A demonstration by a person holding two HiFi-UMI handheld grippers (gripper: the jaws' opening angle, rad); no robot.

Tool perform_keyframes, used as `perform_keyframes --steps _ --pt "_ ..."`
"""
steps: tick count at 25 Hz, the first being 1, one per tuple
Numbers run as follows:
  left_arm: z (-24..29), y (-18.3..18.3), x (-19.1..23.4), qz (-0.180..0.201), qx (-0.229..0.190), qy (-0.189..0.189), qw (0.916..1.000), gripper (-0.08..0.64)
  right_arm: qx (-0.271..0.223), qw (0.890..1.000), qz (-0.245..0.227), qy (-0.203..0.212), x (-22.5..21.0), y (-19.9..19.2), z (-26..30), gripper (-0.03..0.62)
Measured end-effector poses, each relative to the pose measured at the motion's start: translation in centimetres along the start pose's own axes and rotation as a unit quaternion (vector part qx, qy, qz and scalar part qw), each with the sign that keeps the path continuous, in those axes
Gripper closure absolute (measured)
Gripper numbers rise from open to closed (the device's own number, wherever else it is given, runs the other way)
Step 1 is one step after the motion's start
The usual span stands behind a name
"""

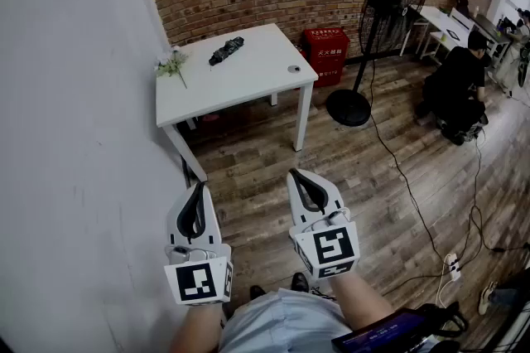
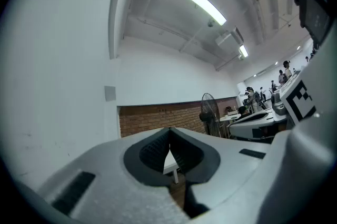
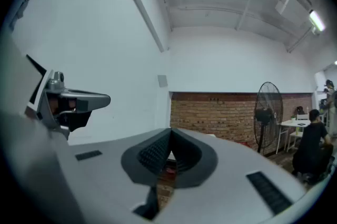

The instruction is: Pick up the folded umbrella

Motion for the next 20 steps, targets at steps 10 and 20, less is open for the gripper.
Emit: perform_keyframes --steps 10,20 --pt "1.6 -0.5 -2.6 0.005 0.017 -0.006 0.9998 0.554 -0.006 1.0 0.016 0.006 -2.5 -0.7 -0.3 0.588" --pt "4.1 0.1 -6.3 0.023 0.029 -0.002 0.9993 0.554 -0.017 0.997 0.035 0.06 -5.8 -0.9 0.1 0.255"
Point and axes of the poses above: the fingertips, and each gripper's own axes: z forward along the fingers, x to its left, y out of its top, the point moved 1 cm from there along -z, backward along the fingers, and after that the axes turned 6 degrees about z, right-handed, at the moved point
